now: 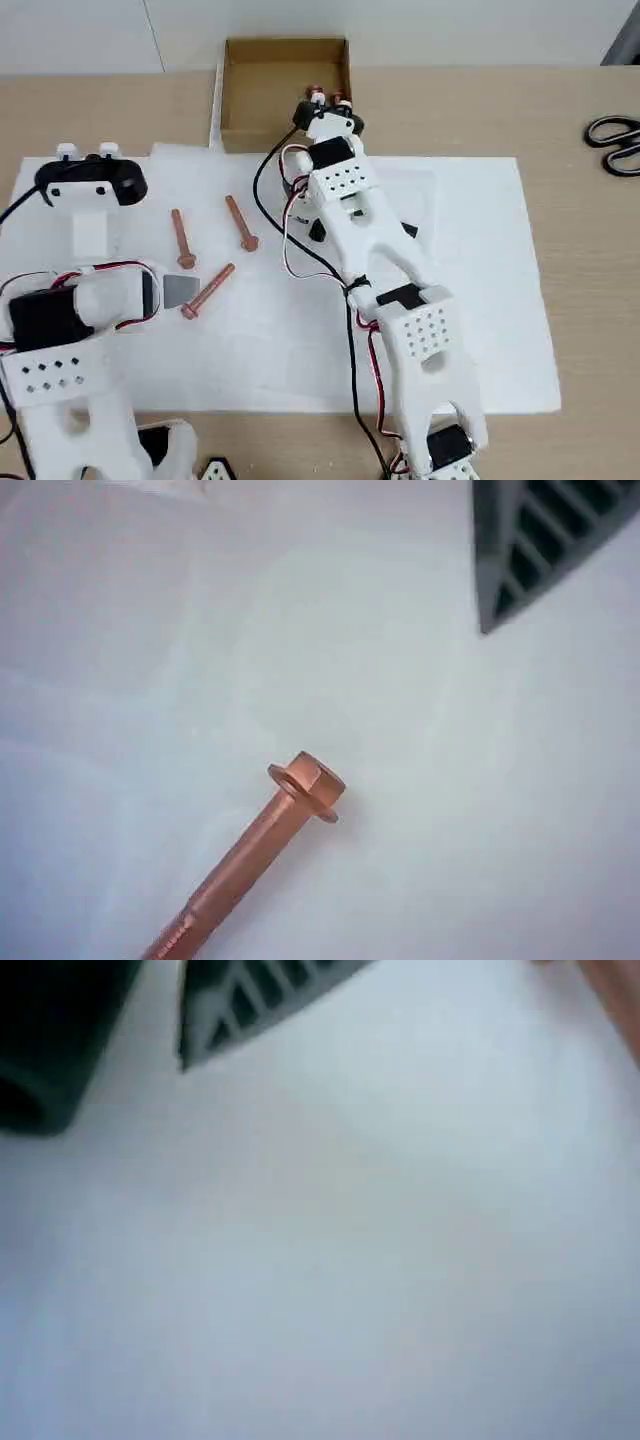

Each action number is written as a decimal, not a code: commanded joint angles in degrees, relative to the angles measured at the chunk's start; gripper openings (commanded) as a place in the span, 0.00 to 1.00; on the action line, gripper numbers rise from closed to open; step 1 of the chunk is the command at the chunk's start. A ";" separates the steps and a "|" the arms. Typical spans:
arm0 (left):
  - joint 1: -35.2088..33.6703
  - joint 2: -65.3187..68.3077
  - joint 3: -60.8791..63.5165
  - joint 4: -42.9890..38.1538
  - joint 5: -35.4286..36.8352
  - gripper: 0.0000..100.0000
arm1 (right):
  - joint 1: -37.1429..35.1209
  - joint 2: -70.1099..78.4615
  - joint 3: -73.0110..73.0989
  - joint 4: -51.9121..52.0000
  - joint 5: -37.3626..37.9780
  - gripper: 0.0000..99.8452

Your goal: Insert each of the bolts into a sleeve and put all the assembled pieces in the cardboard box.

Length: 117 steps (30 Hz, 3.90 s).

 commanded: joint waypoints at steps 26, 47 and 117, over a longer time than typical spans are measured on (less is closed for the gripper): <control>0.00 -0.09 -1.98 1.14 -0.35 0.32 | 0.04 -21.49 -3.60 13.58 4.31 0.00; 3.08 53.27 -31.60 1.05 -10.99 0.32 | 6.99 -30.81 0.62 14.81 34.73 0.00; 13.71 43.69 -19.56 -2.20 -48.88 0.01 | 17.10 -45.76 1.32 14.73 35.08 0.00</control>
